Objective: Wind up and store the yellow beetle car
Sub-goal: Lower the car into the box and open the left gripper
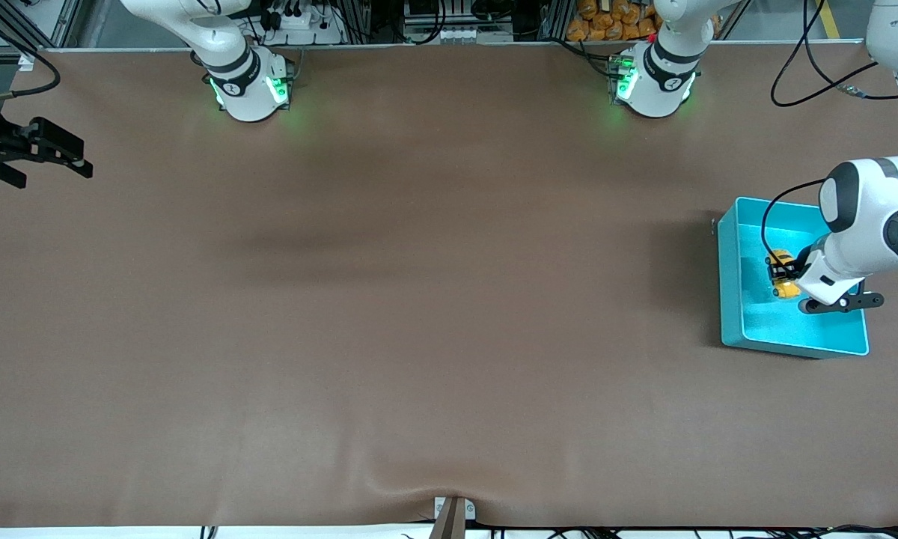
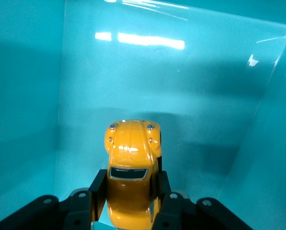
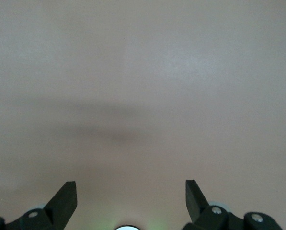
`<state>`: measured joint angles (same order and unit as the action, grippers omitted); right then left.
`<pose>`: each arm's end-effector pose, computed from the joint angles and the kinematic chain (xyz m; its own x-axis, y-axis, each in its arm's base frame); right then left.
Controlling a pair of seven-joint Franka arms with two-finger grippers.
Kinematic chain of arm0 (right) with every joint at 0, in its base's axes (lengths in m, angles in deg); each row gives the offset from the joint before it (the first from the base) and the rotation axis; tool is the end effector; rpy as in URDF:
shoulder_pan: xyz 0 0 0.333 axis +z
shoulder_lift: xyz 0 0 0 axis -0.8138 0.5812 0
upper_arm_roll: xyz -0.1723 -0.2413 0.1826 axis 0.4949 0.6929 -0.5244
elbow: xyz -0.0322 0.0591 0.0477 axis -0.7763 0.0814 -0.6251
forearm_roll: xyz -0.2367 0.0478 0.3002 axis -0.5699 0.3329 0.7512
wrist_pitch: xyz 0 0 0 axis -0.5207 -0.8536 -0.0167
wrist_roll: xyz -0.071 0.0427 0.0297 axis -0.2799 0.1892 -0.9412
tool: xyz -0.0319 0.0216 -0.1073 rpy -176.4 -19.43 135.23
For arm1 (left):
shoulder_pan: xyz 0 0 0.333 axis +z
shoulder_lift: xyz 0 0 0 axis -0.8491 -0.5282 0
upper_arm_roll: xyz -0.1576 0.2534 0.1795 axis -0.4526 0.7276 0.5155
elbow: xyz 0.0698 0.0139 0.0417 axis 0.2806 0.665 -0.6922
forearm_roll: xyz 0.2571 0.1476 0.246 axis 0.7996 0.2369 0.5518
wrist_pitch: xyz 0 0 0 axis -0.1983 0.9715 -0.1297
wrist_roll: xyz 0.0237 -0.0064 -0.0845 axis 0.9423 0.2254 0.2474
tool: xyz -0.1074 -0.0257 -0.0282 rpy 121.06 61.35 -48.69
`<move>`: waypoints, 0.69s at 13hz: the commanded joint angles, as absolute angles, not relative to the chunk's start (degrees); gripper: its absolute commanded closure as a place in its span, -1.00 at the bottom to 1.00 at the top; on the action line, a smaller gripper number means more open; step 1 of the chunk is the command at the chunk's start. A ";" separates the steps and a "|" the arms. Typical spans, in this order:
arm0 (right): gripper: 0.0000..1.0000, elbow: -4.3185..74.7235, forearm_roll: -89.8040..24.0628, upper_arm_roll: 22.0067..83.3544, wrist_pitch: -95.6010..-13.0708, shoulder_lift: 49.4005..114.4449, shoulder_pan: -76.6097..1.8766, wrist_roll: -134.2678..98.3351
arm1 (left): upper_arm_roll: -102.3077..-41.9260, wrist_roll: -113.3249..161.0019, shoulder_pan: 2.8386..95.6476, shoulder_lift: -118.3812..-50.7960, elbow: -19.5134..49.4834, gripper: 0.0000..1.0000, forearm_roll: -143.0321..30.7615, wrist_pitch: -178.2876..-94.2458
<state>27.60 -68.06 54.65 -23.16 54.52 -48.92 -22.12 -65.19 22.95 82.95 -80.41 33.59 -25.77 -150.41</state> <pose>0.5126 -0.0158 0.6672 0.9902 0.1309 -0.0480 0.1287 -0.9906 -0.0473 0.5633 0.1496 0.2727 0.9867 0.0881 -0.1366 0.0620 -0.9808 -0.1848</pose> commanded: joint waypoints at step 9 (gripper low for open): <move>-1.00 26.97 -68.40 59.10 -23.00 54.50 -43.92 -20.84 | -65.74 23.01 84.40 -83.22 32.61 0.54 -22.09 -152.34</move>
<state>27.31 -68.06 58.00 -22.97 54.43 -45.41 -21.94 -65.20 22.95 83.70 -82.58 33.53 -23.56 -151.99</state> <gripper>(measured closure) 0.000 0.542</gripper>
